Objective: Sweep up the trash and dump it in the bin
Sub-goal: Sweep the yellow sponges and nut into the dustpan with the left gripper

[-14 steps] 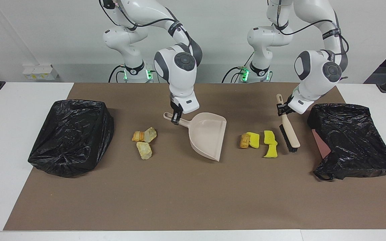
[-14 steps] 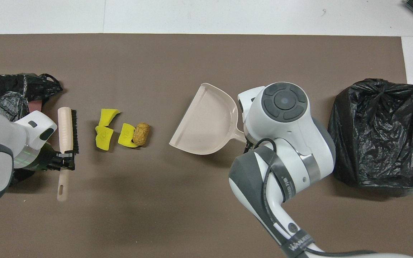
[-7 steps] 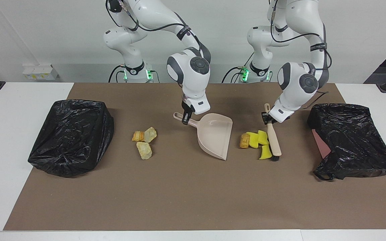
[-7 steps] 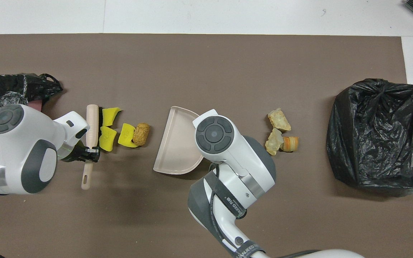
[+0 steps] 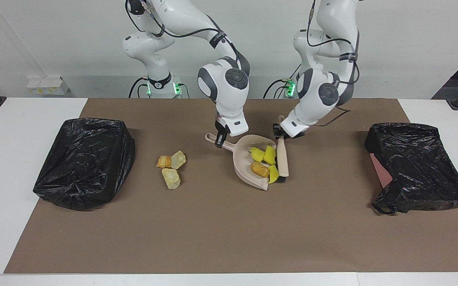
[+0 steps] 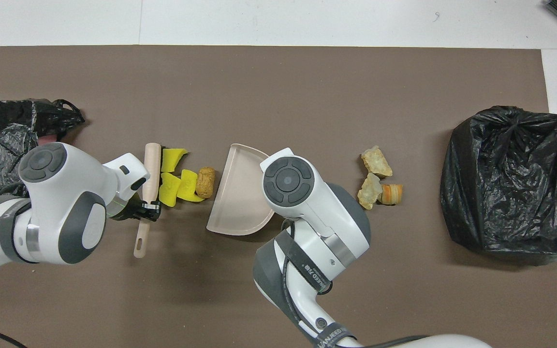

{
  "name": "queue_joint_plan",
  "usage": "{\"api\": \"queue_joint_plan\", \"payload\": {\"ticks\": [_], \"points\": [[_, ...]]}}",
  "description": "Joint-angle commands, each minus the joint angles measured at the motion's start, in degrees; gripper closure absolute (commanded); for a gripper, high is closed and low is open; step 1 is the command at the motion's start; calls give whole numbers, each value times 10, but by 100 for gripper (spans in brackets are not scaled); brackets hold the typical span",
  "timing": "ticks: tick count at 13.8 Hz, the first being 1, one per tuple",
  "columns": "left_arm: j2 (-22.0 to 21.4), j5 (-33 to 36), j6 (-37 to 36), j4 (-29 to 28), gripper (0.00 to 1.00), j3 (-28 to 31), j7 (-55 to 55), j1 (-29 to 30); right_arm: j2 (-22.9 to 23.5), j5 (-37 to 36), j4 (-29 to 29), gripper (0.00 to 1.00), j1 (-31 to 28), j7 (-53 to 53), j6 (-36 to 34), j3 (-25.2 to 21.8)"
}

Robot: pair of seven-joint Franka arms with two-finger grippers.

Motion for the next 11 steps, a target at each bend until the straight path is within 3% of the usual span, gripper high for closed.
{"api": "queue_joint_plan", "payload": {"ticks": [1, 4, 8, 11], "points": [[-8, -44, 13, -5, 100, 6, -17, -48, -9, -8, -16, 100, -4, 15, 8, 1], [-10, -43, 5, 3, 100, 9, -39, -43, -9, -8, -17, 100, -4, 15, 7, 1], [-54, -4, -28, 6, 100, 17, -37, 1, -11, -8, -15, 100, -5, 19, 7, 0], [-87, 25, -64, 6, 100, 17, -60, 45, -57, -1, -14, 100, -43, 15, -2, -3]]}}
